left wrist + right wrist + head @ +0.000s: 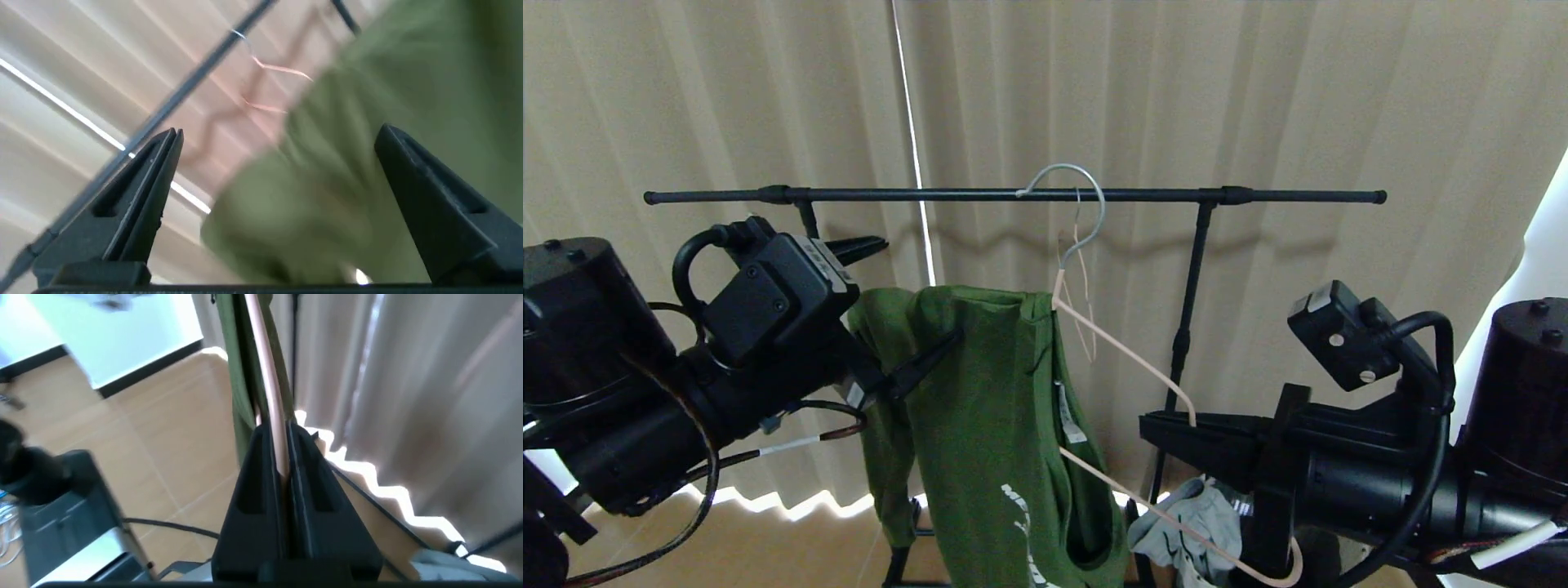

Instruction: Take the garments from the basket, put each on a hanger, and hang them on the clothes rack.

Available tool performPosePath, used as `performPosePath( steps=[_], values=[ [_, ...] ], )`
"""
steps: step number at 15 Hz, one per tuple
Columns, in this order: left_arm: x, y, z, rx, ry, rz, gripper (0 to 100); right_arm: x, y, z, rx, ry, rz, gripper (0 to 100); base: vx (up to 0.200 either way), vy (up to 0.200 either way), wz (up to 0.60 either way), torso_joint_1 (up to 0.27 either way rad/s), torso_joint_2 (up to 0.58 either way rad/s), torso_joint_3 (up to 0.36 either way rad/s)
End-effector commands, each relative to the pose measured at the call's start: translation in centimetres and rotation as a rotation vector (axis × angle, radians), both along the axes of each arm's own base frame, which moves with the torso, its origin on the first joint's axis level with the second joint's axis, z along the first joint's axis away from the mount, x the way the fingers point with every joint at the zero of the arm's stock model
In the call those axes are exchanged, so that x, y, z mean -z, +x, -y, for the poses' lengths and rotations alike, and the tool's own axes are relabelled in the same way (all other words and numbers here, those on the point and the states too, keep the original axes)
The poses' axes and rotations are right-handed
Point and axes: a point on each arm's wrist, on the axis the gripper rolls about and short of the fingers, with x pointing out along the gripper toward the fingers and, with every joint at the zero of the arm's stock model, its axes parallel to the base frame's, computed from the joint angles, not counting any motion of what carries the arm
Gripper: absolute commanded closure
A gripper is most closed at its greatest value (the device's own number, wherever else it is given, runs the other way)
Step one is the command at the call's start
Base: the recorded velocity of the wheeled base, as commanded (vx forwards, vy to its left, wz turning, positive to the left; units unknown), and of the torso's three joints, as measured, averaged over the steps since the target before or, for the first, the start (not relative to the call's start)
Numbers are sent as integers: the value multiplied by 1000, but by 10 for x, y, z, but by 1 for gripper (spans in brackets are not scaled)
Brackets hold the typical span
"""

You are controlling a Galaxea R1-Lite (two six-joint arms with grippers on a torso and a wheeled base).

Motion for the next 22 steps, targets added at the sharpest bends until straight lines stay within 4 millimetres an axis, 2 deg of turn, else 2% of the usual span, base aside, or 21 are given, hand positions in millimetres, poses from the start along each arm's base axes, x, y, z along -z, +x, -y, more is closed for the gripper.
performPosePath(
  steps=[1, 6, 7, 21, 22],
  values=[
    [12, 14, 3, -10, 18, -40, 0, -2, -7, -2, -32, 9, 4, 100, 0, 0, 0, 0, 0, 0],
    [9, 13, 3, -10, 14, -31, 0, -2, -11, -3, -55, 11, 7, 100, 0, 0, 0, 0, 0, 0],
    [7, 11, 2, -9, 13, -23, 100, -2, -11, -3, -55, 10, 6, 100, 0, 0, 0, 0, 0, 0],
    [2, 1, -1, -1, 2, -3, 100, -4, -12, -2, -52, 16, 13, 100, 0, 0, 0, 0, 0, 0],
    [1, -2, -2, 0, 1, 0, 0, -4, -12, -2, -52, 16, 13, 100, 0, 0, 0, 0, 0, 0]
  ],
)
